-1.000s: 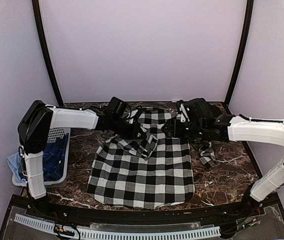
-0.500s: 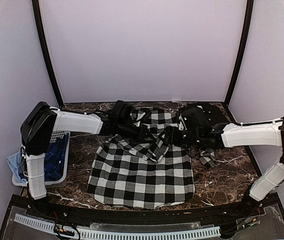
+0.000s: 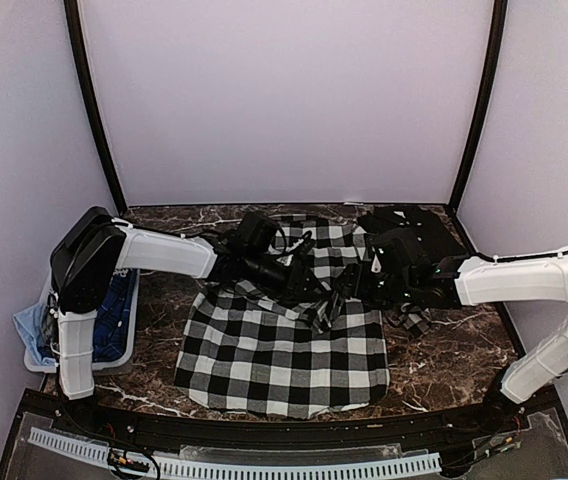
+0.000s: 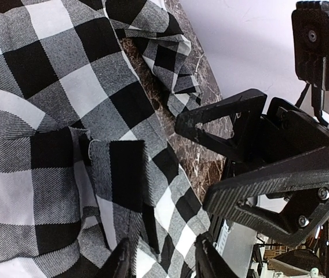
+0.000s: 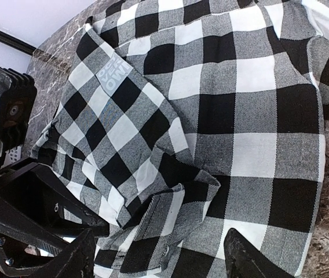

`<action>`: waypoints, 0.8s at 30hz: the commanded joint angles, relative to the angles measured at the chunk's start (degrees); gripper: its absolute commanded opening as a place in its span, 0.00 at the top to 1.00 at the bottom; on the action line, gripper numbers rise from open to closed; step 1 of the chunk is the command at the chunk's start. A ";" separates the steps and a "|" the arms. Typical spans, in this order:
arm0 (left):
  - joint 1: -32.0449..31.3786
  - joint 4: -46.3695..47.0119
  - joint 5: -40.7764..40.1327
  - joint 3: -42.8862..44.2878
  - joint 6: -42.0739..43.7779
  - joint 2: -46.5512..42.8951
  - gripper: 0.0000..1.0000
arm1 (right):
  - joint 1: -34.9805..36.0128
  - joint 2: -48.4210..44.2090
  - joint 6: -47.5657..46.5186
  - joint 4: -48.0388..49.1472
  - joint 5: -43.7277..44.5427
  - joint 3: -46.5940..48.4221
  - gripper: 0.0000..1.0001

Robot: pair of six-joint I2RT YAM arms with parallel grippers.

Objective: Fold and stack the long sleeve shirts
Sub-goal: Pass from the left arm to the right

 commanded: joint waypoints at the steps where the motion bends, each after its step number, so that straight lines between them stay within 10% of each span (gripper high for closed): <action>1: -0.23 1.44 2.96 0.23 -0.96 -0.06 0.64 | 0.50 -0.81 0.91 -0.03 1.43 -0.95 0.27; 16: -0.85 1.91 3.66 -0.84 -0.70 0.17 0.83 | 0.58 7.37 5.08 4.72 -4.77 0.91 0.30; 24: 1.05 -12.93 -14.42 -0.91 1.86 -5.18 0.86 | 0.91 3.09 6.35 3.54 -5.29 -4.08 0.44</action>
